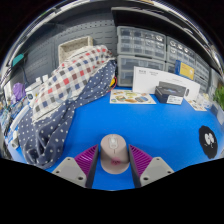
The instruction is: Arrange mouse
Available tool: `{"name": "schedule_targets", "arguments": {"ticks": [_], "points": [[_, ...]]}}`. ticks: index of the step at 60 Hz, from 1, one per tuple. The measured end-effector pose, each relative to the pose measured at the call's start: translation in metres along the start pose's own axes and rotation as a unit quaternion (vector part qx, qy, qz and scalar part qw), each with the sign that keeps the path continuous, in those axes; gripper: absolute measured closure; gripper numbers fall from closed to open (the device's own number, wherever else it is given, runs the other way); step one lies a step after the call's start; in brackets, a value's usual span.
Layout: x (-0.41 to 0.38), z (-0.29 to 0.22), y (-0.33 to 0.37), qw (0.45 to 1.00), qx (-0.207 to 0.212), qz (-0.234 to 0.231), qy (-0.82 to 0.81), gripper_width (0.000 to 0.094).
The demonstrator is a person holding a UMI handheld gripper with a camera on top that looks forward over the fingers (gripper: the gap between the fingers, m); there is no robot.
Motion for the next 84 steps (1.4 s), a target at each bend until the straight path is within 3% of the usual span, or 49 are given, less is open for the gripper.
{"name": "schedule_targets", "arguments": {"ticks": [19,30,46,57,65,73,84], "points": [[0.003,-0.004,-0.006,1.0,-0.018,0.005,0.009,0.0585],[0.013,-0.015,-0.009,0.999,-0.033,-0.025,0.009,0.059],[0.137,-0.123,0.05,0.997,0.067,-0.031,0.005,0.0587],[0.269,-0.157,0.093,0.995,0.097,0.003,0.033,0.0587],[0.348,-0.14,0.099,0.995,0.092,0.015,0.02,0.0586],[0.405,-0.092,0.086,0.998,0.053,0.036,0.005,0.0589],[0.428,-0.022,0.065,0.999,-0.015,0.026,-0.023,0.059]]}}
Point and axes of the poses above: the point between the fingertips, and its own axes, seen from behind it with the camera up: x to the right, z down, y backward, against the way the camera looks, the point moved 9 cm from there along y, backward, against the way the camera looks, and after that the axes turned 5 degrees about x, right-handed, at the moved point
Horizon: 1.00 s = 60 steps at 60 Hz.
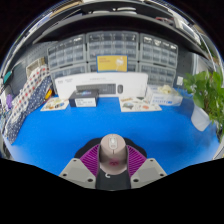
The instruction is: Arrange mouse
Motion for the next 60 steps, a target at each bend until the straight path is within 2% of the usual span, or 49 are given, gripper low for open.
{"name": "schedule_targets", "arguments": {"ticks": [10,12,18,29,33,37,39,53,60], "points": [[0.0,0.039,-0.016,0.999,-0.045,-0.005,-0.004,0.0587],[0.001,0.037,-0.018,0.999,-0.033,-0.003,-0.002,0.0586],[-0.001,0.039,-0.019,0.999,-0.032,0.007,0.001,0.0559],[-0.002,0.039,-0.02,0.999,-0.024,0.023,-0.006,0.0451],[0.0,0.039,-0.019,0.999,-0.03,0.033,-0.009,0.0358],[0.006,0.037,-0.016,0.998,-0.043,0.053,-0.007,0.0151],[0.008,0.035,-0.014,0.997,-0.049,0.059,-0.003,0.0135],[-0.006,-0.021,0.027,0.998,-0.008,0.061,0.016,0.0136],[-0.031,-0.052,0.061,0.999,0.013,0.044,0.012,0.0136]]}}
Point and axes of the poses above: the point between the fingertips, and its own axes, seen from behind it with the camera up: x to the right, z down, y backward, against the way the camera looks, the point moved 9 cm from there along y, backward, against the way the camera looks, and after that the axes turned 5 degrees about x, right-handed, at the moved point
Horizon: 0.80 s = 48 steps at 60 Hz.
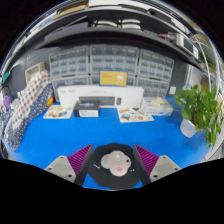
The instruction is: Arrange mouse
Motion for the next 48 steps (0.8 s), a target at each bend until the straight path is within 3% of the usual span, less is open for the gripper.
{"name": "schedule_targets", "arguments": {"ticks": [25,48], "points": [[-0.077,-0.045,0.118,0.997,0.063,-0.038,-0.009,0.0135],[-0.112,-0.025,0.155,0.997,0.051,-0.052,0.003,0.0136]]}}
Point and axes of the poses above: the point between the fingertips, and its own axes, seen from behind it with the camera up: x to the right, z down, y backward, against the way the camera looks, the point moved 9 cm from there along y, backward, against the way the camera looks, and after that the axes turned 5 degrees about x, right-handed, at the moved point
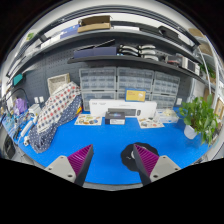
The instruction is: Arrange mouse
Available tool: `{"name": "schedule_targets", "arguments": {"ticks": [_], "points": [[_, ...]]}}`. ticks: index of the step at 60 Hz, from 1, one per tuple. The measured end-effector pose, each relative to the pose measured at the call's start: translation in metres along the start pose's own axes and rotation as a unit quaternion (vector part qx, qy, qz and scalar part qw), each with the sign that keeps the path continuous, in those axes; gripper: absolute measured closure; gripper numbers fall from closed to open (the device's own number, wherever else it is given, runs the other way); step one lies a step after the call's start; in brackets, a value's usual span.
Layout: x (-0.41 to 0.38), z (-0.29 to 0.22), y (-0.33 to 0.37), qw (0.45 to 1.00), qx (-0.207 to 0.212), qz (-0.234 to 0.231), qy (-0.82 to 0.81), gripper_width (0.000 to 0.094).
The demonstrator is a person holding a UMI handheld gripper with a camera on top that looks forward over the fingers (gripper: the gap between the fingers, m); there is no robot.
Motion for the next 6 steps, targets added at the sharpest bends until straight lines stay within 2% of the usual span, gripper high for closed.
{"name": "schedule_targets", "arguments": {"ticks": [6], "points": [[-0.003,0.0033,0.0038,1.0,-0.001,0.001,0.0,0.0138]]}}
Point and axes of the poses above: the point between the fingertips, and its own axes, seen from behind it with the camera up: x to the right, z down, y backward, against the way the camera looks, the point moved 9 cm from there along y, backward, against the way the camera looks, and after that the axes turned 5 degrees about x, right-handed, at the moved point
